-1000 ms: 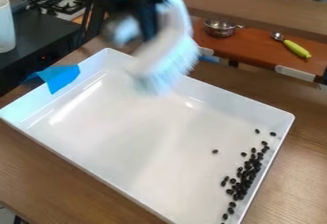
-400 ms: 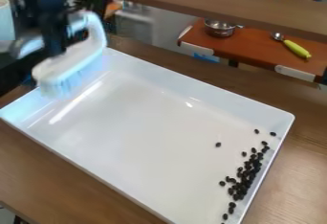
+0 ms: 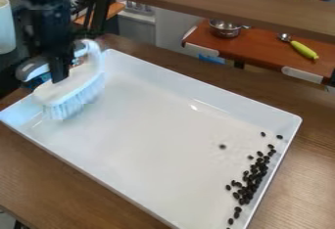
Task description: Sweep into pile
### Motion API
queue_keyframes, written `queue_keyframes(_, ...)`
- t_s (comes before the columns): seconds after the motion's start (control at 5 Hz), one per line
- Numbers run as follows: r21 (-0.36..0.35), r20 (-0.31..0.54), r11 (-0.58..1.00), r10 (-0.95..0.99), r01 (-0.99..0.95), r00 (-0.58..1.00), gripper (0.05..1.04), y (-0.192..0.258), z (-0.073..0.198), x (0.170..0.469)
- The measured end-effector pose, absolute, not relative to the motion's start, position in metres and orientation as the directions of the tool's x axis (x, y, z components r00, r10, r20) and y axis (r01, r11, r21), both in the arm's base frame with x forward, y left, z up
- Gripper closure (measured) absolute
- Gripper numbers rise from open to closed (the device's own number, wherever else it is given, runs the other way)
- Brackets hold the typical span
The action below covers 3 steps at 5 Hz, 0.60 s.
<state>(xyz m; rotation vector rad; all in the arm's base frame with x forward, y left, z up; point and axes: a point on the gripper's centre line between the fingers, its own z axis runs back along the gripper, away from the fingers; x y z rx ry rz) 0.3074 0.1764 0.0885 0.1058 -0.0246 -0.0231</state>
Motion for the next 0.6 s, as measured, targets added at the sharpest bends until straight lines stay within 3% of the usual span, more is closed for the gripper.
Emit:
queue_keyframes(0.2,0.104,0.023,0.994,-0.019,0.017,1.000,0.212,0.178,0.092,0.310)
queue_keyframes(0.4,0.071,0.019,0.997,-0.014,0.013,1.000,0.069,0.177,0.101,0.311)
queue_keyframes(0.6,-0.027,0.037,1.000,-0.005,0.006,0.999,0.073,0.182,0.134,0.309)
